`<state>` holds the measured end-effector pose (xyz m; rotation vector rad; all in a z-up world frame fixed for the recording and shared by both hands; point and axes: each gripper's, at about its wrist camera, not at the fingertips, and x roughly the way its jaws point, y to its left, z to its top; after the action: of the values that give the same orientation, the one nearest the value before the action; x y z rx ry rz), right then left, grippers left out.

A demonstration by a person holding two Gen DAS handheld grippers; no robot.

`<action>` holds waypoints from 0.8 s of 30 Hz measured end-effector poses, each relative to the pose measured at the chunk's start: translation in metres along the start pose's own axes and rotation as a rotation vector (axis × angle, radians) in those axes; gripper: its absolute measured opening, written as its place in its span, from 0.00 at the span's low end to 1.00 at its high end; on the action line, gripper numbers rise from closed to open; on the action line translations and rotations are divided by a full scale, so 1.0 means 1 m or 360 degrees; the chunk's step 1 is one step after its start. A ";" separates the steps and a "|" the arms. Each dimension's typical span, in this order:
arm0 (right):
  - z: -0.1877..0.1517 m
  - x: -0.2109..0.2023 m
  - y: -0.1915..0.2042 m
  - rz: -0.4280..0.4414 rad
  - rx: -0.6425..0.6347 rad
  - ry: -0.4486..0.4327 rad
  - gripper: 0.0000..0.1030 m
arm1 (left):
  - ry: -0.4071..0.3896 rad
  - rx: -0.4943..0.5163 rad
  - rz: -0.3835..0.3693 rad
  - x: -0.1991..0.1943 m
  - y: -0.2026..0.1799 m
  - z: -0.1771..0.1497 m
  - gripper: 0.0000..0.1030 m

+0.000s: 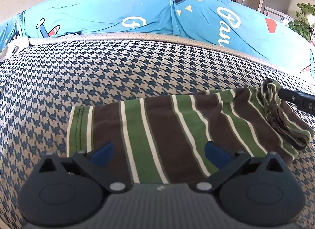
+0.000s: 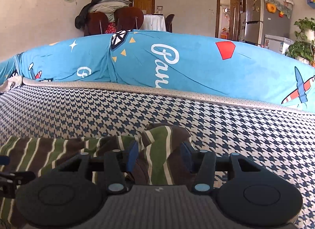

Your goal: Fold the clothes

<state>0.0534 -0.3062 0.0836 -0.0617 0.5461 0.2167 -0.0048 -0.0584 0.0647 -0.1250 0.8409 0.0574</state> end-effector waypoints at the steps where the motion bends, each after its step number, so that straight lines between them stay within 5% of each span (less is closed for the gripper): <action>1: 0.002 0.003 -0.001 0.0027 0.0023 -0.0005 0.47 | 0.0005 -0.0007 -0.0003 0.001 0.001 0.000 1.00; 12: 0.003 0.051 0.013 0.0134 0.0069 0.0090 0.49 | 0.0064 -0.0048 -0.0028 0.008 0.008 -0.005 1.00; 19: -0.001 0.074 0.030 0.0156 0.0029 0.0108 0.81 | 0.0065 -0.0072 -0.0026 0.012 0.012 -0.004 1.00; 24: -0.002 0.074 0.044 0.0090 -0.0069 0.0102 0.83 | 0.0048 -0.0100 -0.0027 0.010 0.016 0.000 1.00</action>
<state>0.1042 -0.2493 0.0432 -0.0959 0.6072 0.2823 0.0004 -0.0421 0.0558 -0.1923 0.8681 0.0661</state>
